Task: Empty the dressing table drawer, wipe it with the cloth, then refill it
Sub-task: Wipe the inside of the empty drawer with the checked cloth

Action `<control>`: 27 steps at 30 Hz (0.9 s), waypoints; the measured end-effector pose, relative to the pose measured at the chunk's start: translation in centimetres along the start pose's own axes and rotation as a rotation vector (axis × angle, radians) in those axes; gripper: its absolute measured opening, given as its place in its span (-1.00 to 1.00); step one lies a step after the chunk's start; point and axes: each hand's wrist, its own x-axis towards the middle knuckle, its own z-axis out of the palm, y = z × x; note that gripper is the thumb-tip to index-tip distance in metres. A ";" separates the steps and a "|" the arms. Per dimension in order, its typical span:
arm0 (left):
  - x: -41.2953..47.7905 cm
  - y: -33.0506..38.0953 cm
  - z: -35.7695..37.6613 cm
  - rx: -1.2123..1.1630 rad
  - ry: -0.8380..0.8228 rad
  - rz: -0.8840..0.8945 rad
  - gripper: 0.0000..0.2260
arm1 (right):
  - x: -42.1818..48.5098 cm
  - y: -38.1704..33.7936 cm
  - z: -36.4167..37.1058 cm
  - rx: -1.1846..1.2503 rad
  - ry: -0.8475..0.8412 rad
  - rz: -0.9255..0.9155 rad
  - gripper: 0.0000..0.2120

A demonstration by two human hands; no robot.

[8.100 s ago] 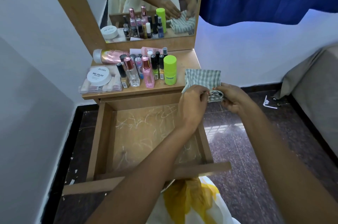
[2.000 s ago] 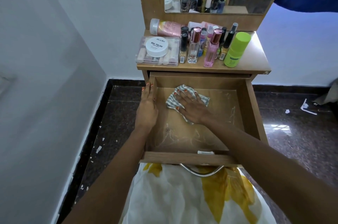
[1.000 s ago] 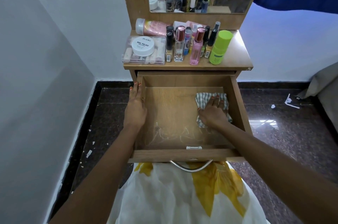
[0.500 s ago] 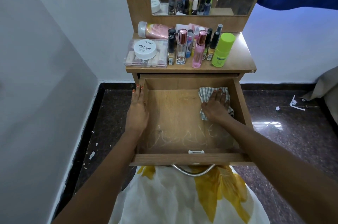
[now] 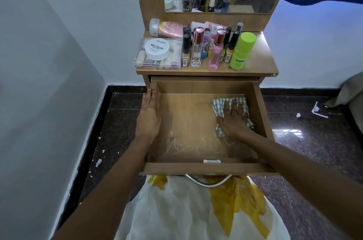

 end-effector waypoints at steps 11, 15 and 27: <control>0.0 0.1 0.0 0.029 0.022 -0.005 -0.46 | 2.1 -6.0 1.1 0.011 0.077 0.043 -0.43; 0.0 0.2 0.0 0.020 0.015 -0.011 -0.45 | 1.9 -8.2 2.2 -0.044 0.066 -0.056 -0.44; 0.2 0.3 -0.2 -0.058 -0.004 -0.023 -0.48 | 2.8 -12.1 3.4 -0.296 0.060 -0.542 -0.46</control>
